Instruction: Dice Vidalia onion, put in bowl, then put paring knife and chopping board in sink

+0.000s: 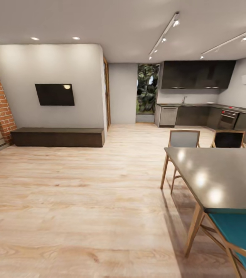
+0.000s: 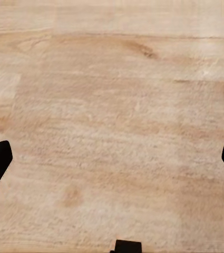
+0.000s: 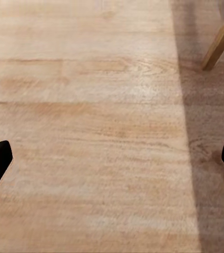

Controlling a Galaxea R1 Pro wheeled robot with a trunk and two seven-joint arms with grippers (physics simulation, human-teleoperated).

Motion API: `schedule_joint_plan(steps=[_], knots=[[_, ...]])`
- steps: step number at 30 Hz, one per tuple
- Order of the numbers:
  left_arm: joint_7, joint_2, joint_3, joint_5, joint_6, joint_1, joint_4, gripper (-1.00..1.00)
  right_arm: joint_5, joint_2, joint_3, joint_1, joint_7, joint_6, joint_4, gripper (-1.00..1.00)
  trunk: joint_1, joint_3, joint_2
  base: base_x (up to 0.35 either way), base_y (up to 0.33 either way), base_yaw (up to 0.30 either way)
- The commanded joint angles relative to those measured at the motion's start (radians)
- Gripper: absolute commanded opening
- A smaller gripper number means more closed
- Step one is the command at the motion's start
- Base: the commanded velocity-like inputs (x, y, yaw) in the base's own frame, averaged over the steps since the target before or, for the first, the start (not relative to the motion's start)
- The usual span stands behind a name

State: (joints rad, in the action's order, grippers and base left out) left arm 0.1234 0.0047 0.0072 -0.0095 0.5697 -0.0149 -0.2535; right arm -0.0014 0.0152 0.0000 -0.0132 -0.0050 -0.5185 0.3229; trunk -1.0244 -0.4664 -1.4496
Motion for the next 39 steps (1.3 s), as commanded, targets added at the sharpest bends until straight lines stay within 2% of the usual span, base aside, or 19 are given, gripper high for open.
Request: schedule_joint_plan(steps=[1, 11, 39], knots=[[0.002, 0.000, 0.000, -0.001, 0.001, 0.000, -0.002, 1.00, 0.000, 0.000, 0.000, -0.001, -0.001, -0.003, -0.001, 1.00, -0.001, -0.001, 0.000, 0.312, -0.001, 0.239], [0.002, 0.000, 0.000, -0.001, 0.001, 0.000, -0.001, 1.00, 0.000, 0.000, 0.000, -0.001, 0.000, -0.003, -0.001, 1.00, -0.001, -0.001, 0.000, 0.312, 0.000, 0.182], [0.001, 0.000, 0.000, -0.001, 0.000, 0.000, -0.001, 1.00, 0.001, 0.000, 0.002, -0.001, 0.000, -0.002, -0.001, 1.00, -0.001, -0.001, 0.000, 0.322, 0.000, 0.004]])
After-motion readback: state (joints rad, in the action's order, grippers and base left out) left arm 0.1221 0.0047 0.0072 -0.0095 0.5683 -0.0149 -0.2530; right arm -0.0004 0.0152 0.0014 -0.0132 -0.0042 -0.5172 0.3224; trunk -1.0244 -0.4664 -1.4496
